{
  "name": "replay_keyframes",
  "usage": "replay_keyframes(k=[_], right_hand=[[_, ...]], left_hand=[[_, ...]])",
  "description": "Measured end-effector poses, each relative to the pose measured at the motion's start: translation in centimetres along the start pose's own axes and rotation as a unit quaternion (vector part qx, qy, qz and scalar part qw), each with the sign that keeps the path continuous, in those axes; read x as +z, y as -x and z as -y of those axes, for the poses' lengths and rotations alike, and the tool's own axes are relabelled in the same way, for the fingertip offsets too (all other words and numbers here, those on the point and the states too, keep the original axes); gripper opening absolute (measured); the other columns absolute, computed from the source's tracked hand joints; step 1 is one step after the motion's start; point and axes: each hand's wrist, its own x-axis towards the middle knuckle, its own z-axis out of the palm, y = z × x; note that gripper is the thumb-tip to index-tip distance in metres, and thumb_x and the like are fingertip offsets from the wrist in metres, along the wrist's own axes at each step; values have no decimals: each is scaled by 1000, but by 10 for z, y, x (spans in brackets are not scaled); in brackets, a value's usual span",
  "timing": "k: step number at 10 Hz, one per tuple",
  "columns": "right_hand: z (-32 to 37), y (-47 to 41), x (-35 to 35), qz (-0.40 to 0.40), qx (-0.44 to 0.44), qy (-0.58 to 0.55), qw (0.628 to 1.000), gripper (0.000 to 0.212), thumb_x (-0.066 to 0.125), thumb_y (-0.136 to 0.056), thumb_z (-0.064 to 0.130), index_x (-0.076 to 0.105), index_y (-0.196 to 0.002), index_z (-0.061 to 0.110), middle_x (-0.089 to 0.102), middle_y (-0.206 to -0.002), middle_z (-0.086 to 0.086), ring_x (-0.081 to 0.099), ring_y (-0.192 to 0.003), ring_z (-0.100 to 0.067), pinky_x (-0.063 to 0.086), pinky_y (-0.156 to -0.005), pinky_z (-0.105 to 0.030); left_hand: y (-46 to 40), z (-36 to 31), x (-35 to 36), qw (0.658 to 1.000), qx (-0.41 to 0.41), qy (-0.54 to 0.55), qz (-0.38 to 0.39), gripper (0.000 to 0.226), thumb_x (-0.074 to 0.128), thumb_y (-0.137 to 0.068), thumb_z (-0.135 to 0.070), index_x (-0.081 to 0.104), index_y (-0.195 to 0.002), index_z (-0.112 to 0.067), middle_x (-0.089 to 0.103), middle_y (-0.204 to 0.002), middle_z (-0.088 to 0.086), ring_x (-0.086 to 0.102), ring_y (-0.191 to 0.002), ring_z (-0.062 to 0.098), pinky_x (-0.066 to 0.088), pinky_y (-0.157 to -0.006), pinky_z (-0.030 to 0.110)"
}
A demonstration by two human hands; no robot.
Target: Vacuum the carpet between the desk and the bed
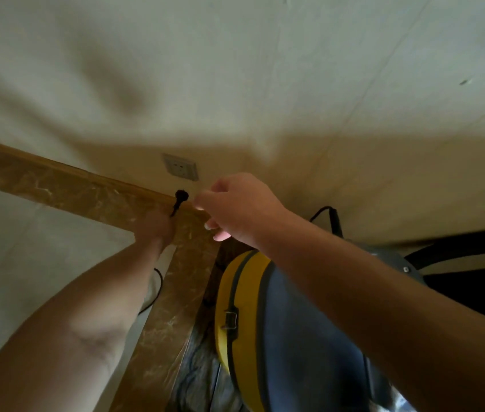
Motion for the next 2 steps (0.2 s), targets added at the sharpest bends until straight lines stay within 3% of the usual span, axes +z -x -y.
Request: replay_keyframes(k=[1, 2], right_hand=[[-2, 4, 3, -9, 5, 15, 1000, 36, 62, -90, 28, 70, -107, -3, 72, -101, -25, 70, -92, -41, 58, -77, -59], [-8, 13, -4, -47, 28, 14, 998, 32, 60, -90, 29, 72, -102, 2, 73, -97, -21, 70, -87, -39, 59, -77, -55]], left_hand=[[19, 3, 7, 1000, 1, 0, 7, 28, 51, -101, -34, 67, -108, -14, 64, -92, 4, 52, -73, 19, 42, -61, 31], [31, -9, 5, 998, -15, -10, 68, 28, 59, -96, -41, 67, -98, -14, 57, -79, -1, 56, -70, 20, 45, -58, 29]])
